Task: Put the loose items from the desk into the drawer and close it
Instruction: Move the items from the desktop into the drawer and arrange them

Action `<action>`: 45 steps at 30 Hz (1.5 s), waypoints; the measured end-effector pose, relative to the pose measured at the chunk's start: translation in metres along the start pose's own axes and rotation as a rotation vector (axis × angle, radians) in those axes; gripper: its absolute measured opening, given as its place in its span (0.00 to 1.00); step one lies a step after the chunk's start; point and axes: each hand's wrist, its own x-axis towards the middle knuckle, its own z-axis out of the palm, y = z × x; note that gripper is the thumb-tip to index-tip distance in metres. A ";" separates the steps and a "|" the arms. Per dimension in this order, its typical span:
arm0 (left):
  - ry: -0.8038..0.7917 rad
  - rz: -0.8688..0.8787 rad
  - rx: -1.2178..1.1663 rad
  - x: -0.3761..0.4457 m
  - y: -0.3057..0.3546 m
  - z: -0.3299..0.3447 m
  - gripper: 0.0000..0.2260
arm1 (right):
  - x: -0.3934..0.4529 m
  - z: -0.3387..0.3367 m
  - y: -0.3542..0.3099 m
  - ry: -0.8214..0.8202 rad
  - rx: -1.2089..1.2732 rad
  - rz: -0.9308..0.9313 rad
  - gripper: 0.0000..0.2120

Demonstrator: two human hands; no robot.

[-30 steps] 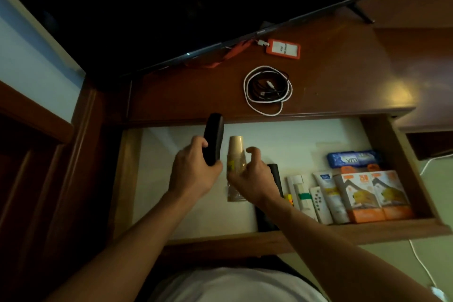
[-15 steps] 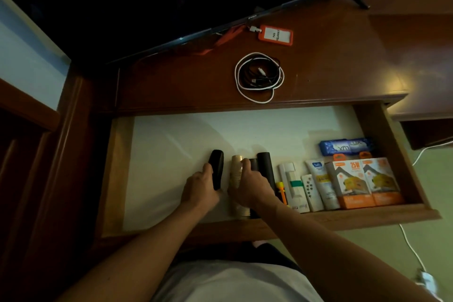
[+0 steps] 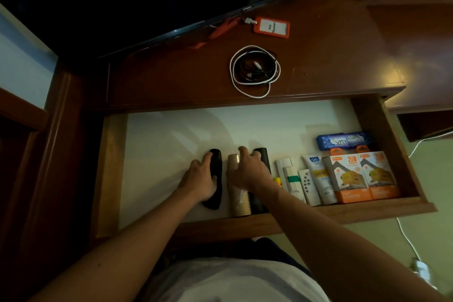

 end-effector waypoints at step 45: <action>0.230 0.192 0.079 0.001 0.032 -0.044 0.22 | 0.016 -0.042 0.006 0.109 0.060 -0.132 0.26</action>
